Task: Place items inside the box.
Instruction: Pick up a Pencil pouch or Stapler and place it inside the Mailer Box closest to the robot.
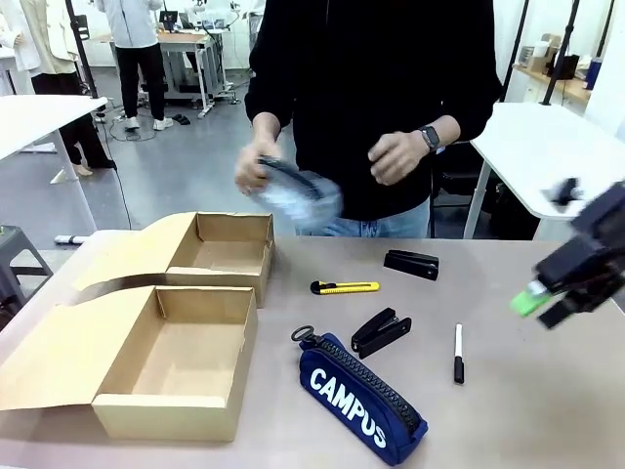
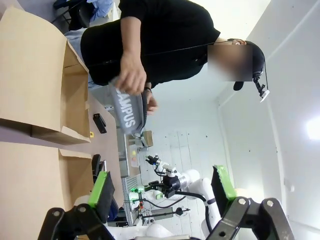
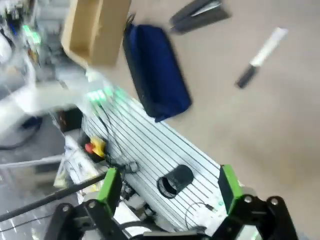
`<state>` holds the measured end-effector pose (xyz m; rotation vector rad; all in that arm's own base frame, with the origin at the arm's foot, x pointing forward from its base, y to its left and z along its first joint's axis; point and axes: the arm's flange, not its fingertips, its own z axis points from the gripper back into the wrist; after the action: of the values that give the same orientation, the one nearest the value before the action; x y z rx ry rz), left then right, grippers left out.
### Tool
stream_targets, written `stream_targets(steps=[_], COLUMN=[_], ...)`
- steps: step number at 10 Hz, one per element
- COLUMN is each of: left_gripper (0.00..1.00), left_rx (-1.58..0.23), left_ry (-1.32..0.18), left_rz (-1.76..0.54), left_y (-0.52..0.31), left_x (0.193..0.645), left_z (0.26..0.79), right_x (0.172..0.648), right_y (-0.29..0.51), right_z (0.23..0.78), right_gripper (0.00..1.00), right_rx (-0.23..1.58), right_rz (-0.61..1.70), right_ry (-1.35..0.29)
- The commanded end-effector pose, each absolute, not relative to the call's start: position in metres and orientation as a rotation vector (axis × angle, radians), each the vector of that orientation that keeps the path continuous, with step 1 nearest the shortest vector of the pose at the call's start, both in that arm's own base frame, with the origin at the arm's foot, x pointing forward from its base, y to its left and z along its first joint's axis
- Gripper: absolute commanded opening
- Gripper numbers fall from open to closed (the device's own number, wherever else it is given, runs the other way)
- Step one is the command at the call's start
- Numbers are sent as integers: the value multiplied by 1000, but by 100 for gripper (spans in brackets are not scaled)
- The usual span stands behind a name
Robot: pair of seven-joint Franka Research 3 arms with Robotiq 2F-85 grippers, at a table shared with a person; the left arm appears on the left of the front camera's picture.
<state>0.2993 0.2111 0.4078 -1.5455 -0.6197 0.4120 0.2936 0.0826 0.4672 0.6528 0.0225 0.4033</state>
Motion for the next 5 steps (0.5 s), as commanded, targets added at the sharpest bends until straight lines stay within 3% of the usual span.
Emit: stream_targets(steps=[1, 2, 5], left_gripper=[100, 100, 100], left_rx=[-1551, -1551, -1551], left_ry=[-643, -643, -643], left_rz=[390, 390, 390], left_y=[210, 210, 210], left_x=[296, 296, 296], left_z=[407, 407, 407], right_x=[193, 294, 285], right_y=[90, 83, 104], right_z=[401, 467, 468], right_gripper=[100, 100, 100], right_rx=[584, 653, 589], right_rz=[634, 403, 489], right_ry=[-106, 22, 7])
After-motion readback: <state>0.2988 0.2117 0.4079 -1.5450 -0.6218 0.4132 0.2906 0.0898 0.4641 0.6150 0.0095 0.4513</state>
